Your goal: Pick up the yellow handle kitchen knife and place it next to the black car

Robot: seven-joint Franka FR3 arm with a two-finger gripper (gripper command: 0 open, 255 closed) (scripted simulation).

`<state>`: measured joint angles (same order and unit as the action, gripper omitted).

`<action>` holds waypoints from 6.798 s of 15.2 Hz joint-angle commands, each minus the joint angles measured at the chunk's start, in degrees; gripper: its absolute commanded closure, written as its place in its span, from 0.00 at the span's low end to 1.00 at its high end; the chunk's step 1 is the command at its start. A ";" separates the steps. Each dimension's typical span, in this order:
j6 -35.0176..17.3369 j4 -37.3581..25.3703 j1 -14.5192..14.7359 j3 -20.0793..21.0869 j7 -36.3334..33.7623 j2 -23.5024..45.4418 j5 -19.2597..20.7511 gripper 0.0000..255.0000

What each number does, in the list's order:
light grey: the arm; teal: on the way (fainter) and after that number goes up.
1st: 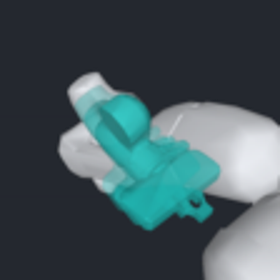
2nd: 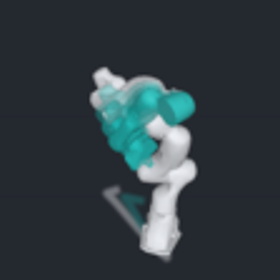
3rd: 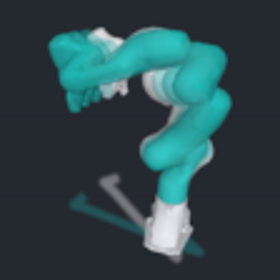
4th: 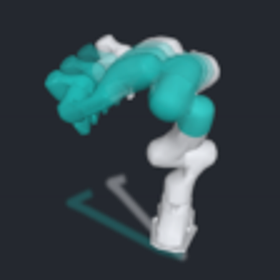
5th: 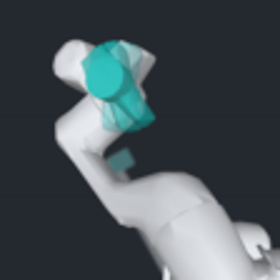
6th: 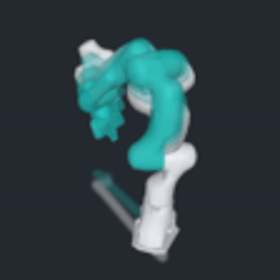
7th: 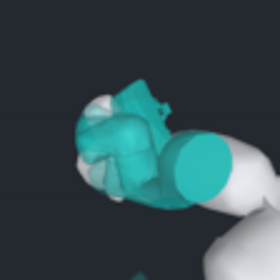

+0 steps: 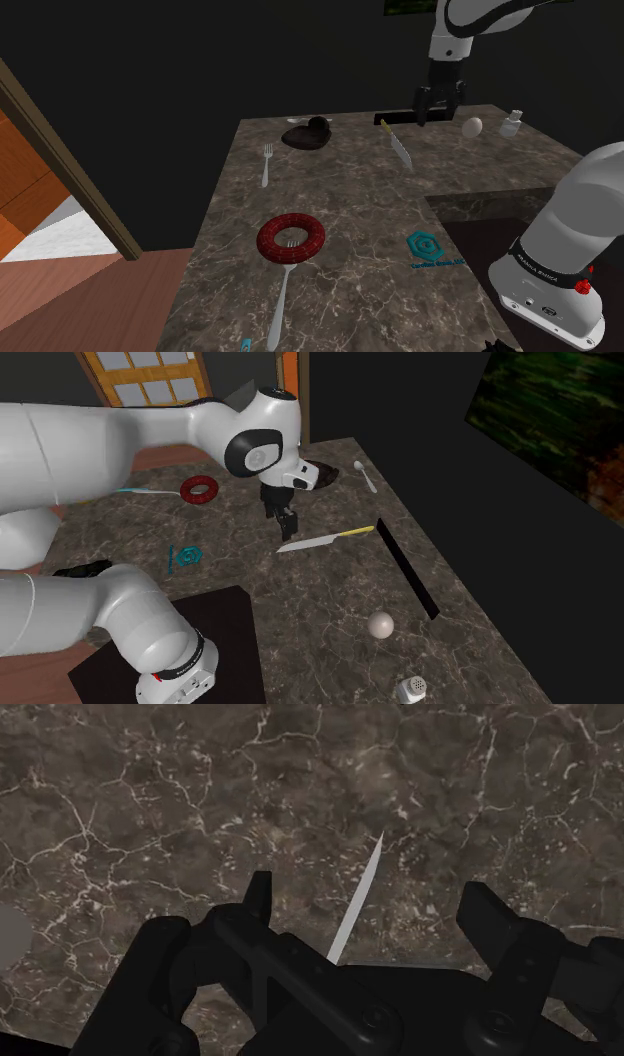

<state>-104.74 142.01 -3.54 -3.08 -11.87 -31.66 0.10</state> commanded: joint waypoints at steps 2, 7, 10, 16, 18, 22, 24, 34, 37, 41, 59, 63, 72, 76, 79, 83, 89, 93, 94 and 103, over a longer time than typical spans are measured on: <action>-6.21 -1.39 -0.68 -0.01 -2.39 6.33 -0.37 0.00; -14.93 -4.80 -1.82 -0.47 -5.86 16.59 -0.82 0.00; -19.39 -7.69 -2.45 -0.91 -7.79 22.82 -1.17 0.00; -25.22 -10.98 -3.11 -1.52 -9.71 30.70 -1.86 0.00; -26.76 -10.36 -3.09 -1.51 -9.61 31.62 -2.00 0.00; -29.51 -9.35 -3.06 -1.47 -9.42 33.37 -2.27 0.00; -29.51 -9.36 -3.06 -1.47 -9.42 33.38 -2.28 0.00; -29.50 -9.36 -3.06 -1.47 -9.42 33.37 -2.28 1.00; -29.50 -9.36 -3.06 -1.47 -9.42 33.37 -2.28 1.00; -27.98 -9.88 -3.06 -1.48 -9.56 32.36 -2.11 1.00; -14.10 -16.92 -3.08 -1.42 -10.47 25.49 -1.17 1.00; -12.12 -16.55 -2.64 -0.82 -11.62 23.10 -1.05 1.00; -12.23 -2.79 1.67 5.57 -21.32 9.21 -2.75 1.00; -11.46 1.72 4.14 8.96 -25.87 3.75 -4.71 1.00; -10.68 4.42 6.28 11.72 -29.44 0.07 -6.60 1.00; -9.49 7.05 9.48 15.67 -34.46 -4.12 -9.56 1.00; -7.85 8.86 14.68 22.16 -42.59 -8.36 -14.55 1.00; -7.11 8.61 17.97 26.88 -48.30 -9.59 -17.93 1.00; -6.98 8.37 18.72 28.10 -49.75 -9.69 -18.75 1.00; -8.58 5.82 22.98 37.79 -60.24 -7.53 -24.07 1.00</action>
<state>-112.45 147.44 19.35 34.12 -71.77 -39.60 -23.64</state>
